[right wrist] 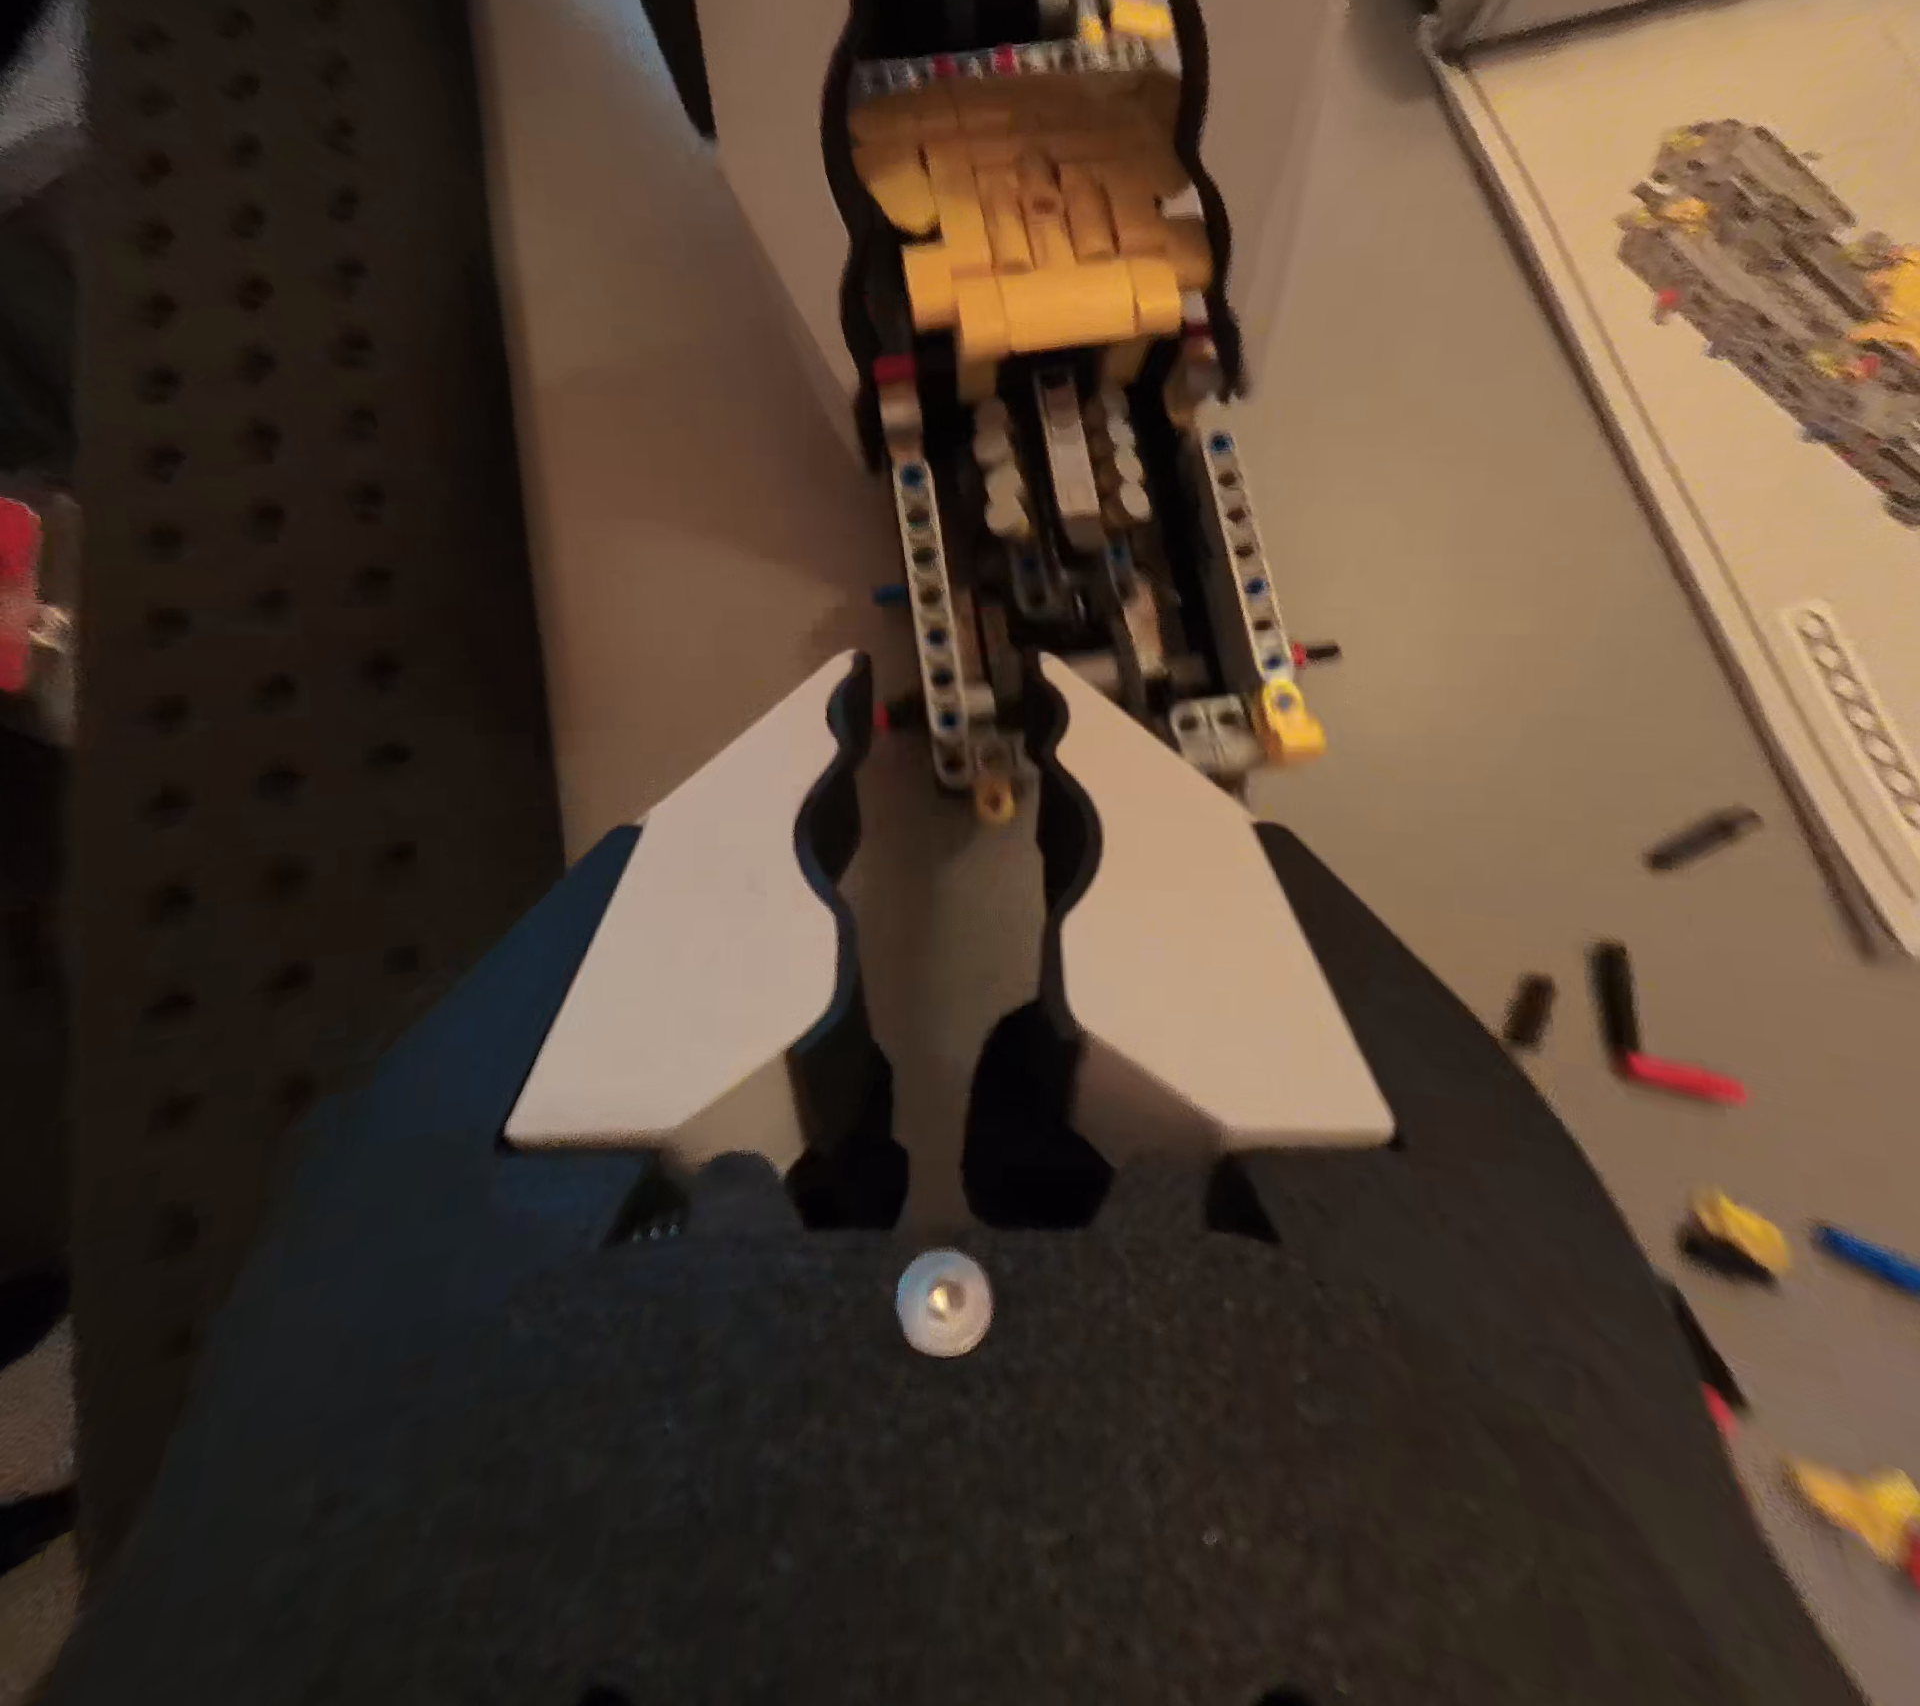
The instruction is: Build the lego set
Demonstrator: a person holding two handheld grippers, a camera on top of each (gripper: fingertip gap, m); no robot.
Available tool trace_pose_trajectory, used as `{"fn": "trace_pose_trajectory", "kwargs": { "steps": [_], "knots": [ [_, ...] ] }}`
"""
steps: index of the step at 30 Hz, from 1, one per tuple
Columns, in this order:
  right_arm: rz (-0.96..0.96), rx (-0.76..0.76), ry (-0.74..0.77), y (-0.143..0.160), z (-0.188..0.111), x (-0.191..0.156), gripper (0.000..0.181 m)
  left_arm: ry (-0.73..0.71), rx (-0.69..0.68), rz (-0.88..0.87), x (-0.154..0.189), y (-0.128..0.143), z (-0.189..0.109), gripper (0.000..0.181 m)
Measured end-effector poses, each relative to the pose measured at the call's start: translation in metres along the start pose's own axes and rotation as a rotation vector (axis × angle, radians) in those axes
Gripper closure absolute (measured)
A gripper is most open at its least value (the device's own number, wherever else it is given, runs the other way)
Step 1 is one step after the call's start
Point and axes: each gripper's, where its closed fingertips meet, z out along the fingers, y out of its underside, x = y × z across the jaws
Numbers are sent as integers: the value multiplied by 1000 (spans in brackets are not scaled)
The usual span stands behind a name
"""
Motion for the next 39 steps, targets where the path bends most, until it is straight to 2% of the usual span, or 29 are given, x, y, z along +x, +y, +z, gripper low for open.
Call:
{"fn": "trace_pose_trajectory", "kwargs": {
  "steps": [4, 7, 10, 14, 18, 21, 25, 28, 36, 37, 38, 39],
  "knots": [
    [-38, -82, 22, 15, -11, -3, 155, 0, 0, 6, 0, 0, 0, 103],
    [-119, -100, 64, 8, -5, -2, 155, -2, -1, 8, 0, -1, 0, 103],
    [-203, -222, 92, 18, 7, 3, 167, -7, -2, 11, 1, -1, 0, 103],
    [-134, -323, -29, 17, 5, -2, 175, -4, 2, 6, 1, -2, 1, 103],
    [-43, -182, -112, 13, 4, -2, 176, 2, -1, 6, 1, -1, 2, 103],
    [-14, -116, -102, 15, 2, -3, 175, 7, 19, -4, 2, -3, 3, 102],
    [-40, -194, -22, 16, 2, -3, 174, 1, 11, 7, 2, -4, 3, 102],
    [-43, -152, -20, 9, -2, -4, 174, -4, 8, 12, 3, -4, 4, 103],
    [-87, -260, 2, 6, -5, -4, 175, -2, 14, 5, 3, -3, 4, 102],
    [-73, -227, -11, 1, -8, -5, 175, -9, 8, 15, 3, -3, 4, 102],
    [-51, -73, -52, -26, -20, -12, 175, -16, 3, 23, 3, -3, 4, 103],
    [-40, -11, -34, -43, -35, -11, 175, -22, 0, 27, 3, -3, 4, 102]
  ]
}}
